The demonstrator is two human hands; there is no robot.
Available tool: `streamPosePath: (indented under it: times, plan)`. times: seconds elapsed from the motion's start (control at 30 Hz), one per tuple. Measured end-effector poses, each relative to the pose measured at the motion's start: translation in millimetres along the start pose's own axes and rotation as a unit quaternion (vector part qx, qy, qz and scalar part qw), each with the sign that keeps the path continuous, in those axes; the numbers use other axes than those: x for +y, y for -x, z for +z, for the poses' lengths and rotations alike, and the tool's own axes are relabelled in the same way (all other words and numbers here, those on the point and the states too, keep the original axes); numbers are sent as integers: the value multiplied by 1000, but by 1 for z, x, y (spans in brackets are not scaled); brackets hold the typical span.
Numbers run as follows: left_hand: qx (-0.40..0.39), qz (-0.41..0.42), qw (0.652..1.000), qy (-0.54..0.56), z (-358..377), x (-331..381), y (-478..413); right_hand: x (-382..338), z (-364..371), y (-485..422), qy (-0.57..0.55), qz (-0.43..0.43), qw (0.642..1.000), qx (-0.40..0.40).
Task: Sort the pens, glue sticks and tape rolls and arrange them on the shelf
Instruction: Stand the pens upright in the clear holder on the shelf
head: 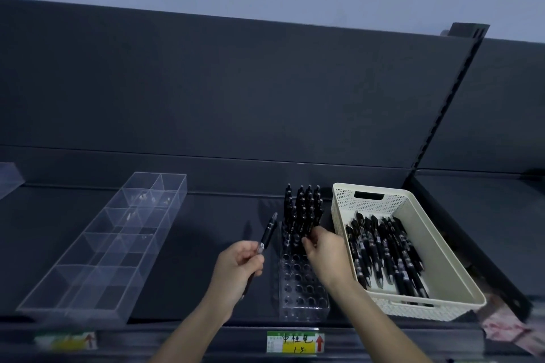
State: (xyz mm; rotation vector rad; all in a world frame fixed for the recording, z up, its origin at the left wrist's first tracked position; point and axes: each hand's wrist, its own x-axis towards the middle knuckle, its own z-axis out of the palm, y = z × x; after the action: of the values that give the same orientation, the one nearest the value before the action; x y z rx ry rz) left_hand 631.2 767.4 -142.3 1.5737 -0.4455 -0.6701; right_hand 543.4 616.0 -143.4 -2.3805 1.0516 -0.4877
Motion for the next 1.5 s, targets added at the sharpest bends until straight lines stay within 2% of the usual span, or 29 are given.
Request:
streamPosePath:
  times: [0.17,0.53,0.63,0.77,0.83,0.9,0.97,1.07,1.17,1.3,1.5]
  plan:
    - [11,0,1000,13,-3,3,1,1,1,1,3,4,1000,21]
    - [-25,30,999,-5,11,14,3,1,-9,8,-1,-17,1000,26]
    - [-40,45,998,-3,19,16,3,-4,-26,19,-80,-32,994,62]
    - [-59,66,996,12,36,21,2,-17,-46,30,-237,-43,971,8]
    - [-73,68,995,1,45,21,-1,-19,-49,31,-256,-42,966,-12]
    - [-88,71,992,-56,50,19,-3,-14,-51,28,-247,-33,968,5]
    - [-96,98,971,-193,51,13,-7,-5,-56,24,-250,-21,967,40]
    - [-125,159,886,-418,49,4,-7,7,-64,16,-254,10,961,108]
    - [-155,161,835,-503,50,-2,-5,10,-66,10,-215,18,967,133]
    - [-154,153,821,-528,51,-3,-9,8,-56,4,-154,-6,980,124]
    - [-157,160,813,-537,52,-1,-10,7,-32,-4,-12,-6,999,45]
